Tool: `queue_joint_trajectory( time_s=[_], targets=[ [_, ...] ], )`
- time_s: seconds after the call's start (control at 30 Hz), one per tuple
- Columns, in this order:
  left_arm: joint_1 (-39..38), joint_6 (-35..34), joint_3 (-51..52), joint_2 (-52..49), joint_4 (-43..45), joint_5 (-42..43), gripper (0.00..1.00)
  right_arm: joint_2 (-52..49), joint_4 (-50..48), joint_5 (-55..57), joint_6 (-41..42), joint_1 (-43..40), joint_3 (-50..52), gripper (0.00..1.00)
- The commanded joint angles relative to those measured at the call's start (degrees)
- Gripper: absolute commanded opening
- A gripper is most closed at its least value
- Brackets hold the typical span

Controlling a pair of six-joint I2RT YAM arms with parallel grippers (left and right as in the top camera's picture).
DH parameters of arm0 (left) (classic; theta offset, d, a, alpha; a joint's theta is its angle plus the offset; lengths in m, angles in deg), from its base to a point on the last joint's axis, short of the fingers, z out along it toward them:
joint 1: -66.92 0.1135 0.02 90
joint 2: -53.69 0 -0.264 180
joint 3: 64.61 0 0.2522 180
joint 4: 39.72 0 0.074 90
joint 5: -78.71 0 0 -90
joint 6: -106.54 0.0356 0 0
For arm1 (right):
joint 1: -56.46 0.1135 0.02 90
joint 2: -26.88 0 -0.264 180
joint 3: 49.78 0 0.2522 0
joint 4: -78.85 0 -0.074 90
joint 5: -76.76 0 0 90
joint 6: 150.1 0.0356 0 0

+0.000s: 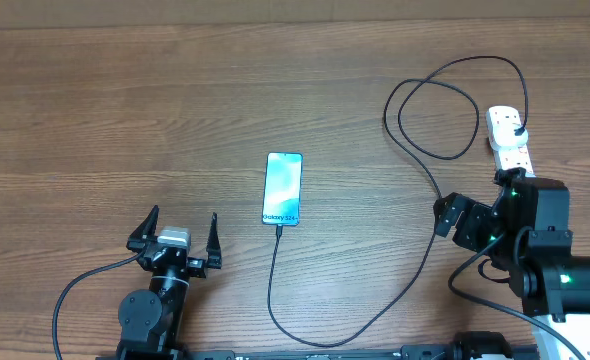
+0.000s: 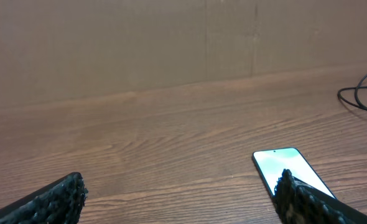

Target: Plug charger to phone and switch on socket

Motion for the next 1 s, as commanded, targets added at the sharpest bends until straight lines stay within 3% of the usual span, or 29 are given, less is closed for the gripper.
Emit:
queue_joint_trajectory(
  time_s=[0.0, 0.7, 0.97],
  targets=[
    [0.1, 1.3, 0.2, 0.6, -0.1, -0.7, 1.0, 1.4, -0.3, 0.1, -0.2, 0.2, 0.1, 1.0],
    [0.1, 1.3, 0.2, 0.6, -0.1, -0.7, 0.99, 2.9, -0.2, 3.1, -0.4, 1.0, 0.4, 1.0],
    [0.1, 1.3, 0.2, 0.6, -0.1, -0.7, 0.99, 4.4, -2.5, 3.1, -0.5, 2.0, 4.9, 1.0]
  ],
)
